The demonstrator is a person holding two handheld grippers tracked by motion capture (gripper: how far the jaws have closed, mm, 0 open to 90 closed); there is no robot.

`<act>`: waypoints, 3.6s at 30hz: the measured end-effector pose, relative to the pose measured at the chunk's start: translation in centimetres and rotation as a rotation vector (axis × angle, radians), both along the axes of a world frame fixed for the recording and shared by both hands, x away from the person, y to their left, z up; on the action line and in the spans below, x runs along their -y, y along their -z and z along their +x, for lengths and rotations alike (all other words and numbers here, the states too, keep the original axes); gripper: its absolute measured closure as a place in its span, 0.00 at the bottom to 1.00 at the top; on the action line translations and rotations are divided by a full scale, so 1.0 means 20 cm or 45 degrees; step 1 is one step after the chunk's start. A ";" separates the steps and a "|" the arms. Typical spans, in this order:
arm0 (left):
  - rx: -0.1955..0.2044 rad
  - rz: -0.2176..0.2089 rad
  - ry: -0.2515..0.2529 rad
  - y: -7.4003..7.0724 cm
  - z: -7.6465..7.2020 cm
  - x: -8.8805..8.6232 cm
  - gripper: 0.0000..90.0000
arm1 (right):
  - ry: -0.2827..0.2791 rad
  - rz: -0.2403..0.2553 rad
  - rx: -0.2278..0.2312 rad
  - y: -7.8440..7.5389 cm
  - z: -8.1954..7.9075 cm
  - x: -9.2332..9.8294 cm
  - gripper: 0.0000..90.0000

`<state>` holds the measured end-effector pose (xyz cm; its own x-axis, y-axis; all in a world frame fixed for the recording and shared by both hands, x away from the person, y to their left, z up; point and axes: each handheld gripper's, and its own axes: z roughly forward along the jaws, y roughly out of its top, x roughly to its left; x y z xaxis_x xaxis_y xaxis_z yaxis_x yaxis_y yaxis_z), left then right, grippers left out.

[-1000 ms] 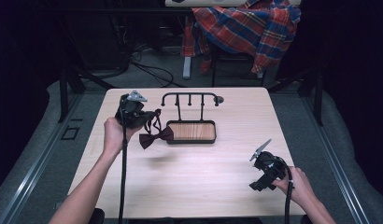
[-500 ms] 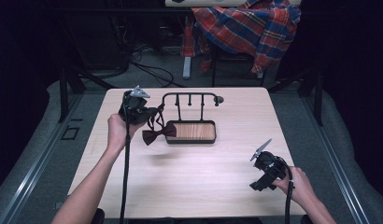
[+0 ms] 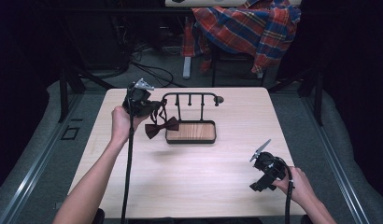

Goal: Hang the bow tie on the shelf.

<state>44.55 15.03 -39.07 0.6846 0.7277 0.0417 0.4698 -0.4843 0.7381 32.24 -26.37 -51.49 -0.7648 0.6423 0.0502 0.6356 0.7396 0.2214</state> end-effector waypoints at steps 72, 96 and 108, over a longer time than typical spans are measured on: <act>-0.135 -0.030 -0.080 0.10 0.21 -0.06 0.97 | -0.004 -0.006 -0.007 0.00 0.00 -0.02 0.16; -0.185 -0.003 -0.141 0.21 0.19 -0.13 0.51 | -0.012 -0.010 -0.002 -0.01 -0.01 -0.01 0.16; -0.142 -0.030 -0.165 0.15 0.08 -0.22 0.18 | -0.001 0.012 0.005 -0.01 -0.01 -0.01 0.16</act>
